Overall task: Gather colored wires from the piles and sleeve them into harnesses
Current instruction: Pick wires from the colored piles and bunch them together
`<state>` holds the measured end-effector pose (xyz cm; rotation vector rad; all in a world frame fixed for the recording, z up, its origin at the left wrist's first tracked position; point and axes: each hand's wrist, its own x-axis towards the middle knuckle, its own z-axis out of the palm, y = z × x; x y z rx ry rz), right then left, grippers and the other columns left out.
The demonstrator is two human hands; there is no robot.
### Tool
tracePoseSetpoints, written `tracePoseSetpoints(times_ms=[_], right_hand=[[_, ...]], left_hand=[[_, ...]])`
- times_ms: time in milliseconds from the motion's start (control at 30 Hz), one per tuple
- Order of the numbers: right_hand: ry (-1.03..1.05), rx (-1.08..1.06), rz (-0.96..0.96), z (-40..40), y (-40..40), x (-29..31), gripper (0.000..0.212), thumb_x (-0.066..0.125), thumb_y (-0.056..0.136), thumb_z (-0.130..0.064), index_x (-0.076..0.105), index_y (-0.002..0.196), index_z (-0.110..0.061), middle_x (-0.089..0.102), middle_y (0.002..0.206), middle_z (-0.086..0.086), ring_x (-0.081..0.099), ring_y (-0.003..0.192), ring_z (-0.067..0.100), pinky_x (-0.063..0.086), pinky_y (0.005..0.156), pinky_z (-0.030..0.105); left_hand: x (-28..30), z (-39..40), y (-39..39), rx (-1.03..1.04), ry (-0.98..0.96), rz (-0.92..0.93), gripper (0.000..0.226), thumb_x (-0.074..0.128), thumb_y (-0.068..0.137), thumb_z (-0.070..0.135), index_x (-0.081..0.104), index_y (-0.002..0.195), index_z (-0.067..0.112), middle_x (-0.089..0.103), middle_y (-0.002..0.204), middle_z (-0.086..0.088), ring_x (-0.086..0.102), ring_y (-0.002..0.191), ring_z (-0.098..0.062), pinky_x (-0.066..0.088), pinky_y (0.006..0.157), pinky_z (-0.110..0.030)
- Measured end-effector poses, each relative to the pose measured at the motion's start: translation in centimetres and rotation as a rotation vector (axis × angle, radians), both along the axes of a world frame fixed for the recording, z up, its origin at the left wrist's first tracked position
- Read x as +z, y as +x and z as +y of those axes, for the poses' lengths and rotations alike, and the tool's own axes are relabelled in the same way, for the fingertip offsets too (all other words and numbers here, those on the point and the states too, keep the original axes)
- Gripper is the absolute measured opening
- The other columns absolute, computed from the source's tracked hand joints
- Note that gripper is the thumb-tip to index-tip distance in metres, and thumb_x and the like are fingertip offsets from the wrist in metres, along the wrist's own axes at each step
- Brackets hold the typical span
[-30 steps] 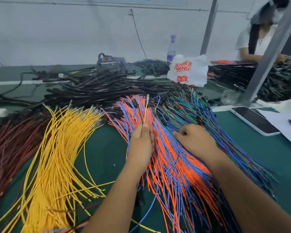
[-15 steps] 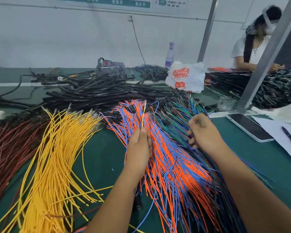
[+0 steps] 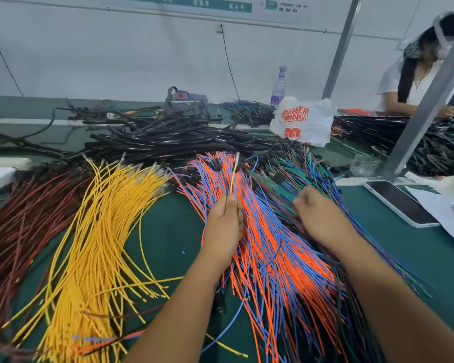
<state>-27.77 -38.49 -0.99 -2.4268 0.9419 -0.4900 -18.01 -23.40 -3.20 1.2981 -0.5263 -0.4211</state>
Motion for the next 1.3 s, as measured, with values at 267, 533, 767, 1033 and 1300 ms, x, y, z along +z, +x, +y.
tracePoseSetpoints(times_ms=[267, 533, 767, 1033, 1300], right_hand=[[0.07, -0.247, -0.446, -2.5, -3.8, 4.3, 0.014, 0.046, 0.095, -0.03, 0.048, 0.084, -0.021, 0.056, 0.048, 0.0, 0.045, 0.045, 0.019, 0.037, 0.056, 0.03], [0.678, -0.127, -0.78, 0.9, -5.7, 12.9, 0.026, 0.038, 0.096, -0.016, 0.047, 0.072, -0.016, 0.038, 0.045, -0.001, 0.019, 0.03, 0.008, 0.012, 0.034, 0.012], [0.62, 0.134, -0.698, 5.3, -5.4, 20.2, 0.021, 0.032, 0.099, -0.012, 0.043, 0.081, -0.014, 0.048, 0.051, -0.008, 0.032, 0.029, 0.003, 0.025, 0.031, 0.012], [0.908, 0.227, -1.025, 17.2, 10.1, 9.6, 0.032, 0.036, 0.095, 0.007, 0.048, 0.077, -0.017, 0.043, 0.051, -0.003, 0.023, 0.031, 0.002, 0.016, 0.033, 0.011], [0.994, 0.092, -0.857, 20.0, 14.6, -3.2, 0.026, 0.036, 0.1, 0.002, 0.055, 0.114, -0.009, 0.045, 0.064, 0.001, 0.032, 0.035, -0.002, 0.023, 0.035, 0.011]], left_hand=[[-0.2, -0.1, 0.1, -0.013, -0.006, 0.065, 0.033, 0.029, 0.105, 0.022, 0.035, 0.073, 0.017, 0.028, 0.045, 0.012, 0.021, 0.037, -0.003, 0.02, 0.036, -0.016], [2.0, 0.8, 1.5, -0.078, 0.194, 0.285, 0.038, 0.027, 0.105, 0.02, 0.048, 0.073, 0.014, 0.028, 0.034, 0.009, 0.019, 0.026, -0.005, 0.015, 0.035, -0.008], [6.1, 7.0, 6.2, -0.112, 0.242, 0.16, 0.024, 0.044, 0.1, 0.016, 0.058, 0.081, 0.012, 0.024, 0.041, 0.008, 0.018, 0.031, -0.004, 0.013, 0.033, -0.011], [7.2, 15.6, 10.1, -0.189, 0.31, 0.139, 0.027, 0.038, 0.103, 0.031, 0.058, 0.088, 0.021, 0.028, 0.047, 0.01, 0.02, 0.036, -0.001, 0.014, 0.035, -0.01], [4.4, 18.2, 12.9, -0.022, 0.454, 0.181, 0.03, 0.035, 0.104, 0.024, 0.056, 0.086, 0.014, 0.029, 0.048, 0.007, 0.021, 0.033, -0.001, 0.016, 0.031, -0.01]])
